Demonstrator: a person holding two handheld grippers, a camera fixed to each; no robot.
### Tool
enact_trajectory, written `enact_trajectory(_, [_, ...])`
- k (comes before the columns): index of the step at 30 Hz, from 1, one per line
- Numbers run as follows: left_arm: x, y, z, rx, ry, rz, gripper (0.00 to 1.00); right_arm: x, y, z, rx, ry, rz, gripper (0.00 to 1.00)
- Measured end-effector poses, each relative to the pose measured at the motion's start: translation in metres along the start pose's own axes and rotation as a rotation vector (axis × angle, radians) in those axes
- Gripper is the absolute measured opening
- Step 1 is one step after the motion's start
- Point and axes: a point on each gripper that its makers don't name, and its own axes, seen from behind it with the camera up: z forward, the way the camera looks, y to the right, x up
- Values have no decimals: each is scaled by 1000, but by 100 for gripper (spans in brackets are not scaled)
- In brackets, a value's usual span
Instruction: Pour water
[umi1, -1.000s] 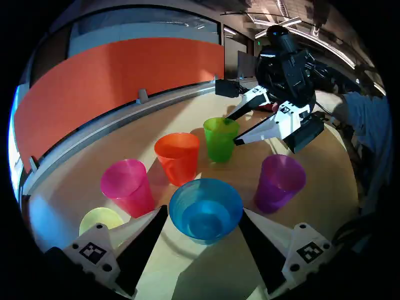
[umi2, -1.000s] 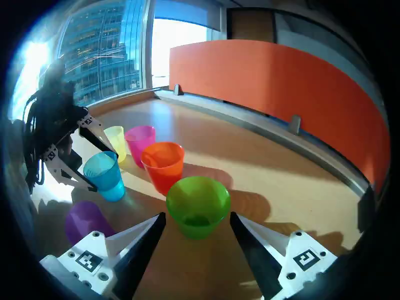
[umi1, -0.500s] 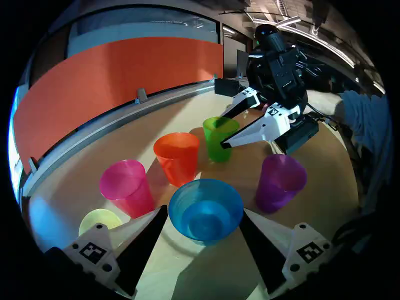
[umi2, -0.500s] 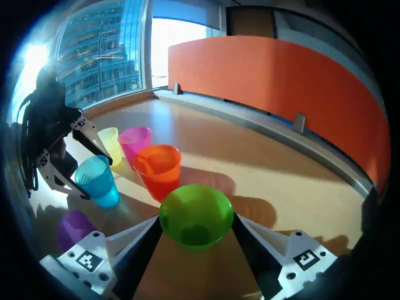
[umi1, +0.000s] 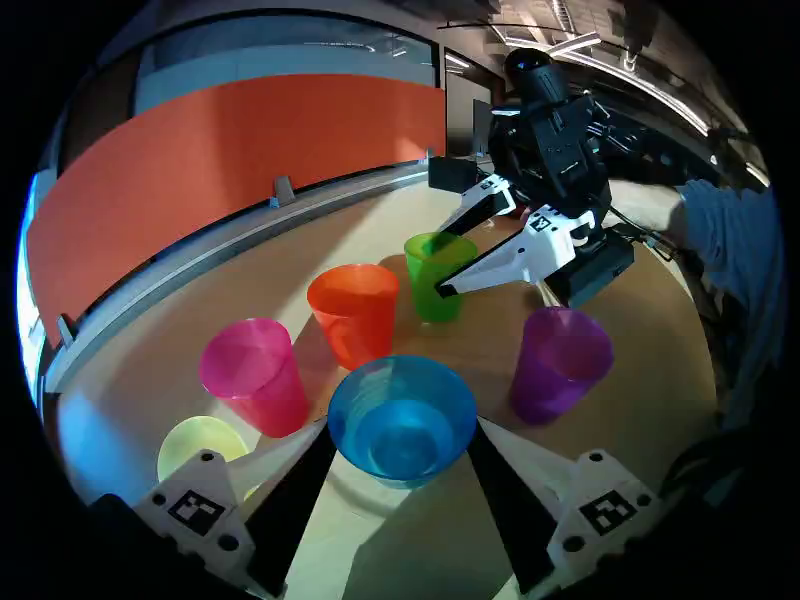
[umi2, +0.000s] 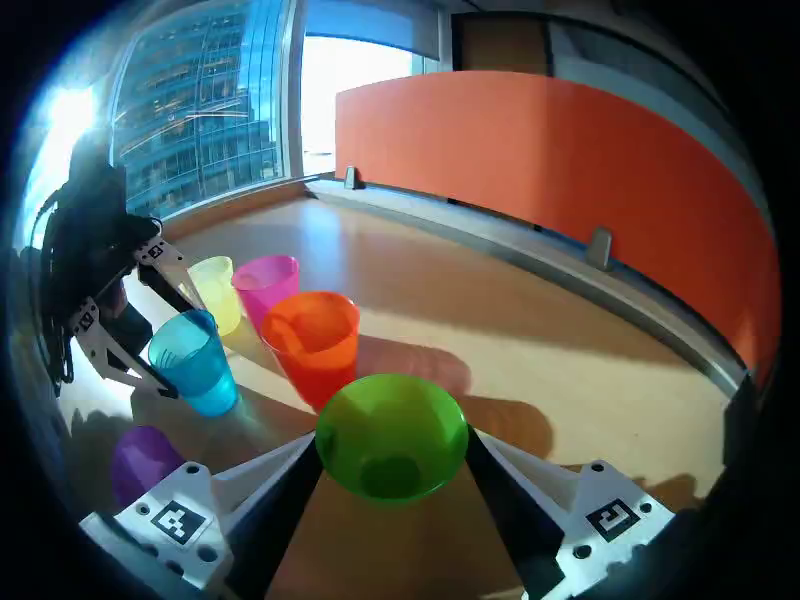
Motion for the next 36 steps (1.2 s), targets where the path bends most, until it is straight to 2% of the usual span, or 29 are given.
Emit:
enact_trajectory(8, [-2, -3, -4, 2, 3, -8, 87, -1, 0, 1, -1, -1, 3, 91])
enact_trajectory(17, [0, -3, -10, 13, 15, -12, 87, 8, -2, -8, -4, 22, 10, 91])
enact_trajectory(26, [12, 2, -26, 21, 60, -18, 87, 24, -9, -28, -18, 50, -11, 91])
enact_trajectory(36, [33, 4, -52, 51, 123, -3, 87, 49, -20, -58, -38, 98, -33, 91])
